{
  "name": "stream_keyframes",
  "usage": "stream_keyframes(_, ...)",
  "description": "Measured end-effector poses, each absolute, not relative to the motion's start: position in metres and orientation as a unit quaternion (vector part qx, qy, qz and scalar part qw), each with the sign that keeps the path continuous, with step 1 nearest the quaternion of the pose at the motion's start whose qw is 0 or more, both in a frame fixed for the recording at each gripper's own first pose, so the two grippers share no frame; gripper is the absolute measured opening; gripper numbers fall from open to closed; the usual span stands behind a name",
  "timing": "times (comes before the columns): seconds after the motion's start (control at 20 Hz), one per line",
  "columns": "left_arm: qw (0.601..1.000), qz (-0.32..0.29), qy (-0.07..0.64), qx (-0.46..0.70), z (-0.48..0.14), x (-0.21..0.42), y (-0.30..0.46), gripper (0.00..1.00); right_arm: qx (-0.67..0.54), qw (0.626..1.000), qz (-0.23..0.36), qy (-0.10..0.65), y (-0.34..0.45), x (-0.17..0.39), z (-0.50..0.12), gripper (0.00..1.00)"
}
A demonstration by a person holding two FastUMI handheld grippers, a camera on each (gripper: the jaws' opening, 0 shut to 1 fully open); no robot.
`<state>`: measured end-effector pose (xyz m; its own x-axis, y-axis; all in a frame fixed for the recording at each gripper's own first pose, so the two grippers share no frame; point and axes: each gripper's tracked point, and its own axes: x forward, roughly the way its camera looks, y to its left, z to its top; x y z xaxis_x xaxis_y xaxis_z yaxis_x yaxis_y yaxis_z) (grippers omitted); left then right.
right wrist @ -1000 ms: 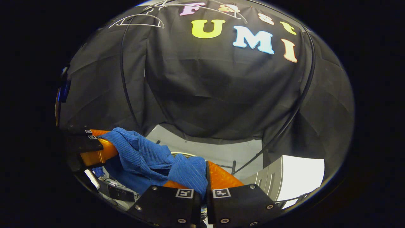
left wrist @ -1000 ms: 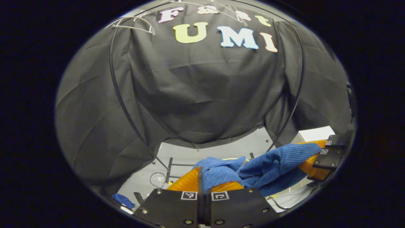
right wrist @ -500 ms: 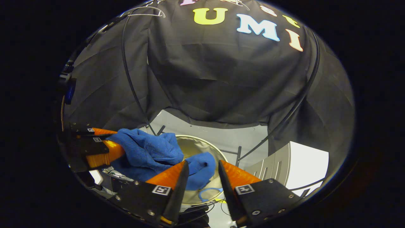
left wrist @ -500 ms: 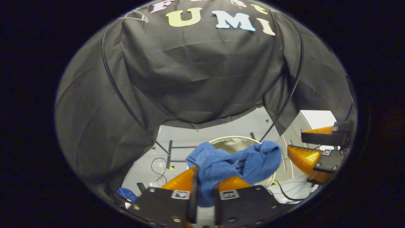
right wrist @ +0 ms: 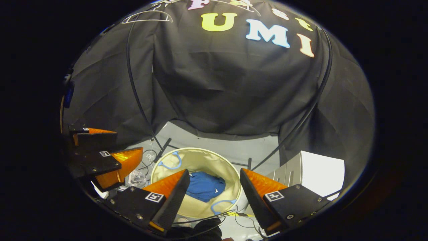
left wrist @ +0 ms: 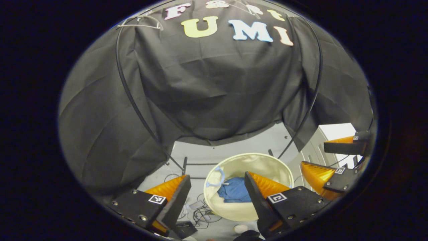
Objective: Grasp the clothes on the hanger with both hands and then place them into the laundry hamper below.
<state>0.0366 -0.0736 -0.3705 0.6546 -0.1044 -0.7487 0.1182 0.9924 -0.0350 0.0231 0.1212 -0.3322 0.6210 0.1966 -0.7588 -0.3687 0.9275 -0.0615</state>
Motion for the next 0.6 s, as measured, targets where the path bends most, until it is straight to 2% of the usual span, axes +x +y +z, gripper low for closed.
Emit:
stream_keyframes(0.3, 0.949, -0.055, 0.310, -0.009, -0.269, 0.053, -0.057, 0.94, -0.098, 0.931, 0.149, 0.318, 0.124, 0.031, -0.250, 0.94)
stream_keyframes(0.35, 0.955, -0.054, 0.291, -0.011, -0.249, 0.056, -0.054, 1.00, -0.100, 0.937, 0.147, 0.302, 0.122, 0.033, -0.234, 0.95)
stream_keyframes(0.6, 0.977, -0.049, 0.206, -0.014, -0.160, 0.061, -0.048, 0.99, -0.074, 0.962, 0.130, 0.228, 0.096, 0.033, -0.162, 0.96)
